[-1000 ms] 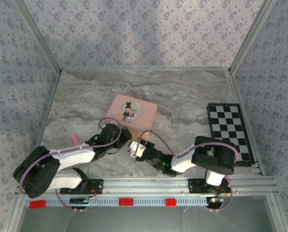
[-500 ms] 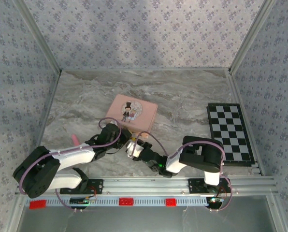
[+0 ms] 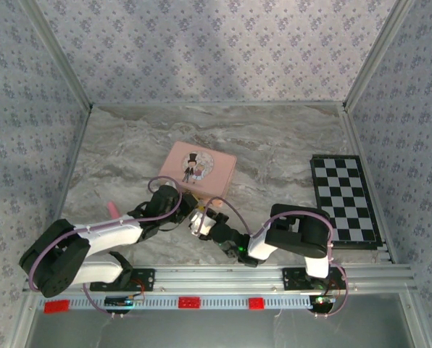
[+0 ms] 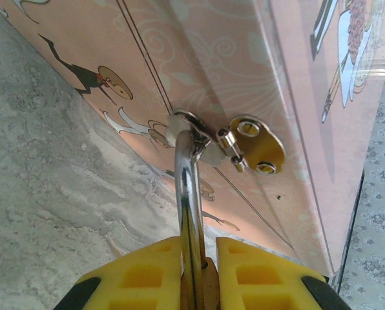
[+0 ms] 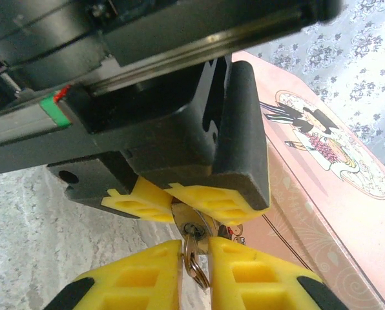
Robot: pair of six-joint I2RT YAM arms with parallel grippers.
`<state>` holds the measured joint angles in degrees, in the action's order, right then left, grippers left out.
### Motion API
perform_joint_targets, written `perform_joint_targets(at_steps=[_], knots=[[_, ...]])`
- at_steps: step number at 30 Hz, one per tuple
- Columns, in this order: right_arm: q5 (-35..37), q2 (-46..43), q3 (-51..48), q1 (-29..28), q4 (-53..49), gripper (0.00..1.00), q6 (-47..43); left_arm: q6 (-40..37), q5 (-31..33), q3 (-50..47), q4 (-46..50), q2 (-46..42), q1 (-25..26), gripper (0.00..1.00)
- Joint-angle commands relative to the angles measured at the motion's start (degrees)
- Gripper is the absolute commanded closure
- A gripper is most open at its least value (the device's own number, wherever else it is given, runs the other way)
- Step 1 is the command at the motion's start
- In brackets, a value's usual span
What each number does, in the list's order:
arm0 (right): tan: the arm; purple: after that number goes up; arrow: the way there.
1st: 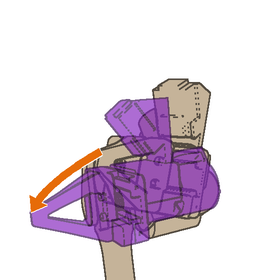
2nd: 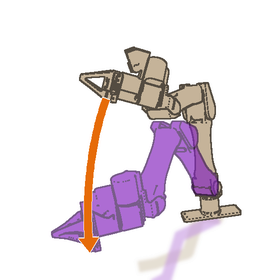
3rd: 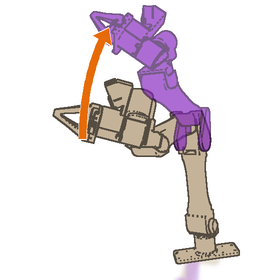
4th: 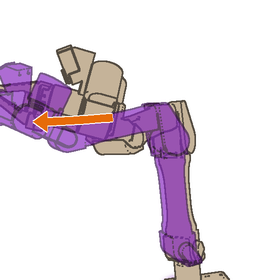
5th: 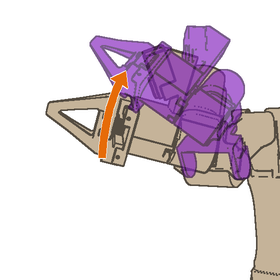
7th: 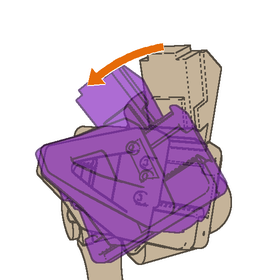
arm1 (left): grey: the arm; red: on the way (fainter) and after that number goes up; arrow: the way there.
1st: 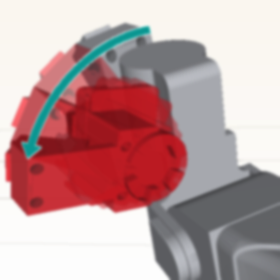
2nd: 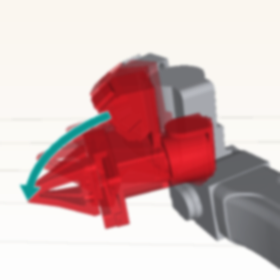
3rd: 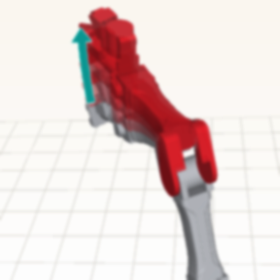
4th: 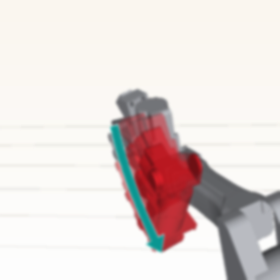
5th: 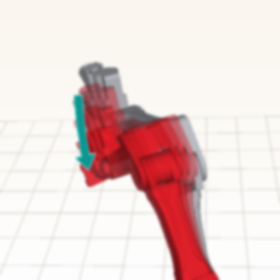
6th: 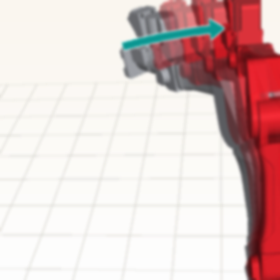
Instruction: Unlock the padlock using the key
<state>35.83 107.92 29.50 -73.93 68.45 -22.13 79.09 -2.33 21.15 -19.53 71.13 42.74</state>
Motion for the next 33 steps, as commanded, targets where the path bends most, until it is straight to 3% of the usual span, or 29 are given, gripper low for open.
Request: perform_joint_targets(at_steps=[1,14,23,26,29,33], knots=[[1.85,1.06,0.39,-0.25,1.97,0.83,0.5,-1.39,-0.85,0.65,-4.36,-2.82,0.23,1.0],[1.26,-0.77,0.39,1.44,-1.18,0.85,8.68,-1.57,-0.84,0.96,-4.51,-2.76,0.6,1.0],[-2.86,-2.98,-0.43,3.66,-3.09,0.89,20.21,-1.66,-0.64,1.57,-4.72,-2.01,1.37,1.0],[-6.31,-7.19,-0.33,4.2,-8.68,0.89,27.79,-1.66,-0.75,1.79,-5.01,-1.55,1.69,1.0],[-10.73,-10.96,-0.03,6.94,-16.87,0.9,40.82,-1.57,-0.66,1.88,-5.57,-1.22,1.93,1.0],[-17.34,-12.62,-1.71,9.98,-18.0,0.93,54.91,-1.83,-0.65,2.61,-5.78,-0.27,2.14,1.0]])
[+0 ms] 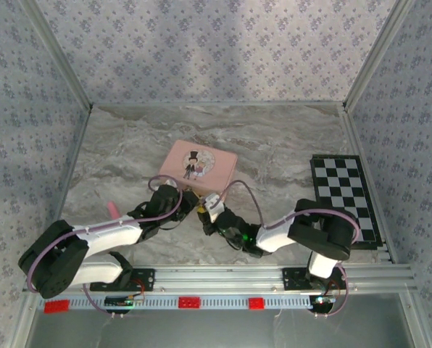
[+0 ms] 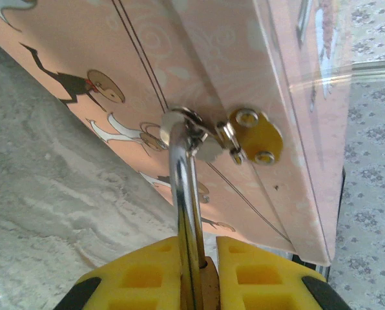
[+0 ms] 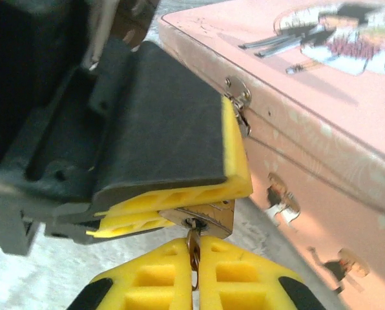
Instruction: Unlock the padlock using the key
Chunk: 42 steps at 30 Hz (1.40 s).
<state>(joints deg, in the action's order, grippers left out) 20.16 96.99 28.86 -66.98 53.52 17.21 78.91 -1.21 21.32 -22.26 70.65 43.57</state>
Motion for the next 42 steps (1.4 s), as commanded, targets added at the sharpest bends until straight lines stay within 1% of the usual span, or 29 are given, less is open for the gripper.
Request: perform_joint_targets(at_steps=[1,2,6,12,15,21,26,28,31,34,42], knots=[[-3.13,-1.75,-1.6,3.76,-2.72,0.93,19.12,-1.75,-1.86,2.72,-3.17,0.63,1.43,1.0],[-4.49,-1.73,-2.1,4.48,-1.88,0.94,22.79,-1.83,-1.94,2.97,-3.28,1.11,1.54,1.0],[-8.92,-0.7,-2.94,6.43,0.41,0.96,30.22,-1.53,-2.21,3.45,-4.98,3.12,1.88,1.0],[-9.73,0.28,-3.59,6.75,1.98,0.98,33.32,-1.47,-2.74,3.99,-6.13,5.36,1.97,1.0],[-8.89,0.31,-4.28,6.78,2.12,1.0,33.86,-1.48,-2.83,3.83,-6.78,5.94,2.02,0.96],[-7.68,0.28,-5.43,6.75,2.12,1.0,33.55,-1.75,-2.13,2.9,-7.03,5.63,1.41,0.72],[-10.85,1.64,-6.45,8.44,5.08,1.0,34.89,-2.8,-2.26,1.59,-5.7,3.24,-0.64,0.53],[-10.85,1.72,-6.84,8.6,5.1,1.0,34.99,-3.98,-1.83,1.17,-3.79,1.26,-1.33,0.47],[-10.92,1.45,-6.82,8.63,4.4,1.0,34.8,-6.59,-0.66,1.68,2.33,-2.67,-2.5,0.39],[-10.85,1.15,-6.88,8.49,4.34,1.0,34.57,-7.94,0.36,1.34,6.86,-6.33,-4.07,0.33],[-10.41,0.58,-7.1,8.5,3.79,1.0,34.35,-10.81,1.04,-0.16,14.22,-14.44,-8.89,0.3]])
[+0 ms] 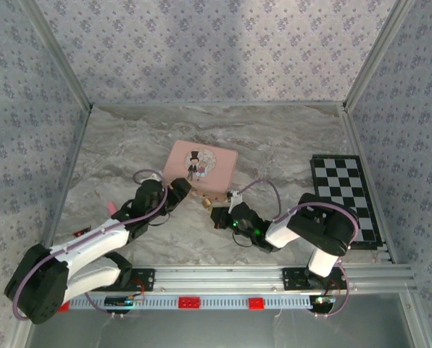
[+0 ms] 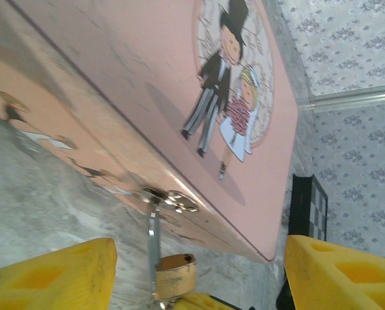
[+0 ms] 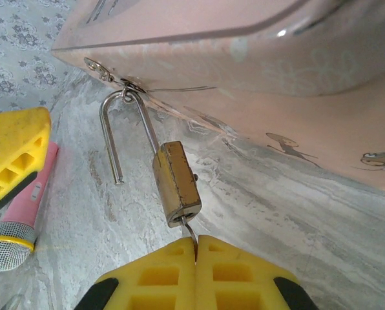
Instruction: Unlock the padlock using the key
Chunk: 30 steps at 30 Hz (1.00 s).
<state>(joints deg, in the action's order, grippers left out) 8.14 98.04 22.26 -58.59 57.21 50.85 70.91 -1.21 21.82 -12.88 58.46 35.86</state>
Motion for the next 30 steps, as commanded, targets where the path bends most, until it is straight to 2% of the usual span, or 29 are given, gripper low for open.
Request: perform_joint_targets(at_steps=[1,4,7,10,16,20,25,27,30], knots=[[1.78,-0.56,-0.43,0.1,-0.06,1.0,0.55,-3.7,1.04,-0.6,5.68,-3.04,-1.95,0.3],[2.21,-1.09,-0.48,0.29,-1.29,1.0,0.09,-9.05,-0.47,0.3,7.83,-3.73,-5.01,0.29],[2.21,-2.07,-0.81,1.56,-3.73,1.0,0.56,-17.99,-5.71,4.34,13.1,-1.13,-11.04,0.29],[1.09,-3.21,-1.46,4.47,-5.8,1.0,1.22,-23.22,-11.2,6.3,13.16,0.49,-15.28,0.28],[-1.55,-7.08,-2.81,11.78,-9.22,1.0,-1.34,-27.01,-13.81,8.41,13.32,2.29,-15.58,0.27],[-4.24,-8.89,-1.08,13.95,-12.25,0.99,-5.0,-28.42,-11.48,9.37,16.38,3.16,-15.55,0.26],[-2.82,-12.21,2.59,7.18,-17.04,0.72,-15.37,-31.11,-7.75,10.29,18.67,2.34,-15.88,0.25],[-2.5,-12.87,4.73,4.06,-19.89,0.66,-20.7,-31.7,-7.95,10.43,18.64,2.54,-16.96,0.25],[-2.41,-12.09,8.91,1.2,-25.59,0.63,-26.34,-31.94,-9.7,9.88,17.26,2.72,-18.72,0.24]])
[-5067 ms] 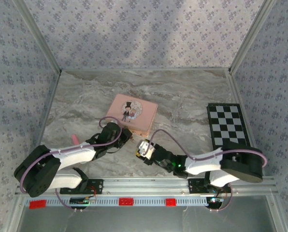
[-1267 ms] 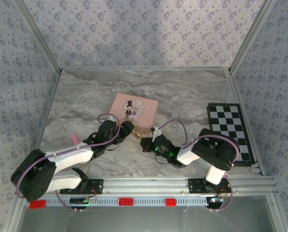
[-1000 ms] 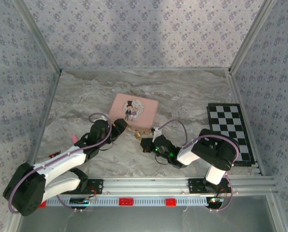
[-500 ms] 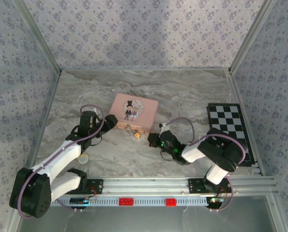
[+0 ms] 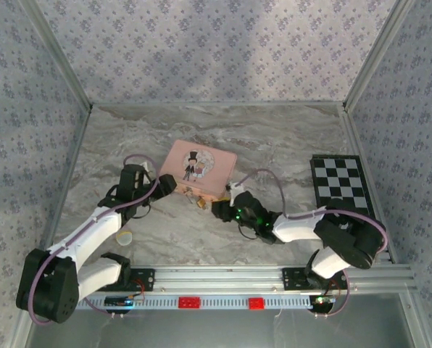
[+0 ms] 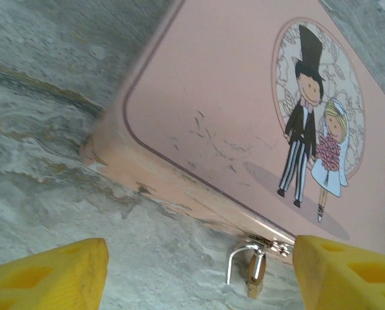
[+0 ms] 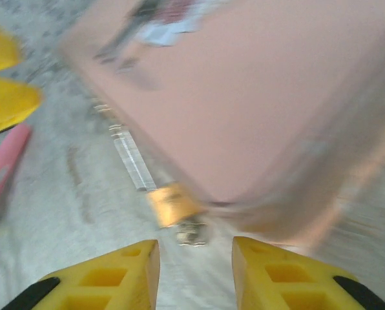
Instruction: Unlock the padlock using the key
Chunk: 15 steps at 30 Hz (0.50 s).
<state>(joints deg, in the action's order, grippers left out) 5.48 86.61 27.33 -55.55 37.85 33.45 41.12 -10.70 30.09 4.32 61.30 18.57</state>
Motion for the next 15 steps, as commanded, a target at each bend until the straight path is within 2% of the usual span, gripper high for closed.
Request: perform_joint_targets(at_steps=[1,7,10,15], knots=[[0.37,-0.2,5.3,-2.4,-8.16,0.62,-10.59,-2.27,-0.52,1.44,-0.24,-0.27,-1.87,0.24],[-1.03,3.46,14.09,-2.47,-19.45,0.62,-15.95,-2.55,-0.46,-1.35,-0.37,-4.73,-5.42,0.24],[-4.67,7.08,18.91,-1.77,-24.2,0.62,-16.05,-2.37,-0.66,-2.69,-0.02,-6.8,-7.41,0.24],[-4.01,10.68,21.57,2.55,-25.87,0.58,-12.81,-2.14,-1.76,-4.66,-0.02,-8.92,-9.45,0.24]])
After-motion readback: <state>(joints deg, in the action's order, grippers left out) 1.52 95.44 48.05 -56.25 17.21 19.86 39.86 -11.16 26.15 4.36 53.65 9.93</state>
